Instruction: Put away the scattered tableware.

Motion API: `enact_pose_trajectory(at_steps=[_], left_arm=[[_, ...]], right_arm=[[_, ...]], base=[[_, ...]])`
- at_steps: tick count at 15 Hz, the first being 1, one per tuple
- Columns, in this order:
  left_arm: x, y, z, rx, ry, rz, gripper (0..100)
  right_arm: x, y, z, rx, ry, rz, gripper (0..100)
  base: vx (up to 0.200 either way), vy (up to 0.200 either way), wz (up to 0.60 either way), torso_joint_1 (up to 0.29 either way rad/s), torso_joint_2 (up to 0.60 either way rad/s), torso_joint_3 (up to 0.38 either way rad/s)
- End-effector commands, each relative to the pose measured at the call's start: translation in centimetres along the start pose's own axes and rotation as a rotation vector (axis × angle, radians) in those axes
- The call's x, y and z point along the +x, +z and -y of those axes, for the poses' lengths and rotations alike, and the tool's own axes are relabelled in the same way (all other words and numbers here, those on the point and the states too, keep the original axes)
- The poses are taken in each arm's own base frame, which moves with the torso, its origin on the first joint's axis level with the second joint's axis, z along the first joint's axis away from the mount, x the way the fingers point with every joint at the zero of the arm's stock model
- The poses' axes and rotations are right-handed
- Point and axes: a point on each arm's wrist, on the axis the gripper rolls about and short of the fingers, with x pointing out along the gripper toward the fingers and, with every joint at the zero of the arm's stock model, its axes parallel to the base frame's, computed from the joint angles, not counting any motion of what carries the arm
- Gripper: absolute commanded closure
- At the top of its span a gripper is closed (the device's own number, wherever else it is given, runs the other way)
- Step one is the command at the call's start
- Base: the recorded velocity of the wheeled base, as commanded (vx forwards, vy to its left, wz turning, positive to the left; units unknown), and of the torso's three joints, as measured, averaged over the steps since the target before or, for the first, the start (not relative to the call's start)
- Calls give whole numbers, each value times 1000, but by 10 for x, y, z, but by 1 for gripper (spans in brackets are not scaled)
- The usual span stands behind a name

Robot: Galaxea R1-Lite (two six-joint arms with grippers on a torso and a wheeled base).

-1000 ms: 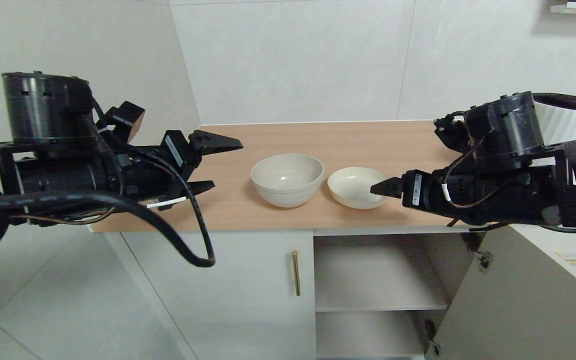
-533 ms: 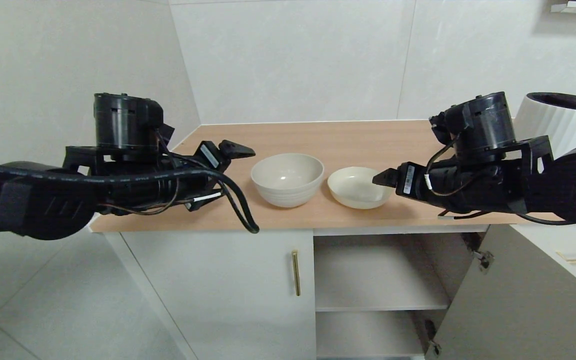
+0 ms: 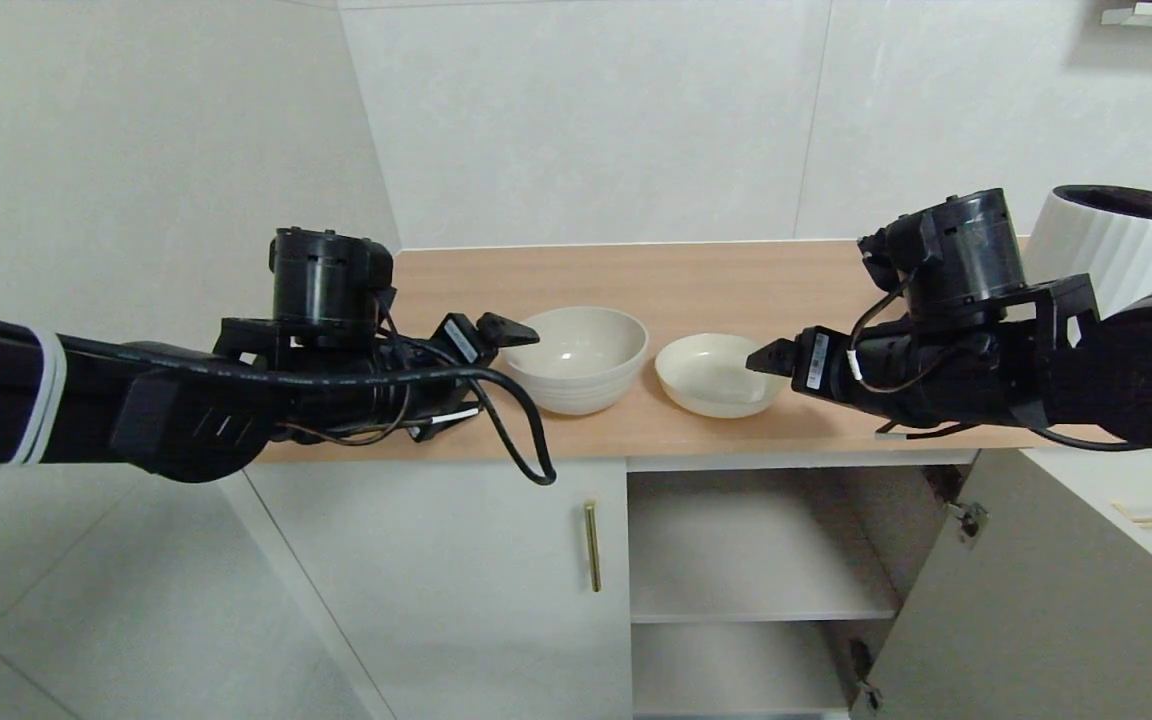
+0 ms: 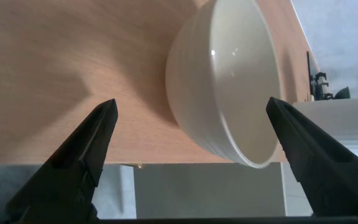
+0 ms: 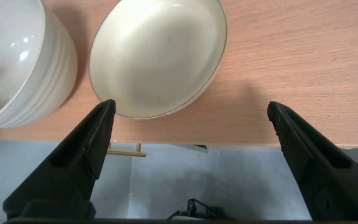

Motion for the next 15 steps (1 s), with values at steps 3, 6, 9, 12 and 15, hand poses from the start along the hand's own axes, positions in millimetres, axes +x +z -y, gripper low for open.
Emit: enact_pose_trajectory(at_steps=[3,6,9,12,15], left_arm=[[7,-2,-3,0,3,-6,0],[9,-3,-5,-1,7,-8,0],[11,-3,-6,-2,12,-11,100],[10,-3,-6,-2,9,-11,100],[8,-3,-4,-1,5,-8,100]], right_arm=[[-1,0,0,-1,1,1,0],[-3,1,0,1,4,6,0],[-2,0,0,0,2,3,0],[-2,0,0,0,2,3,0],[-3,0,0,-2,0,3,0]], base=[[0,0,0,0,0,0],[0,0,0,0,0,0],[0,0,0,0,0,0],[0,0,0,0,0,0],[0,0,0,0,0,0]])
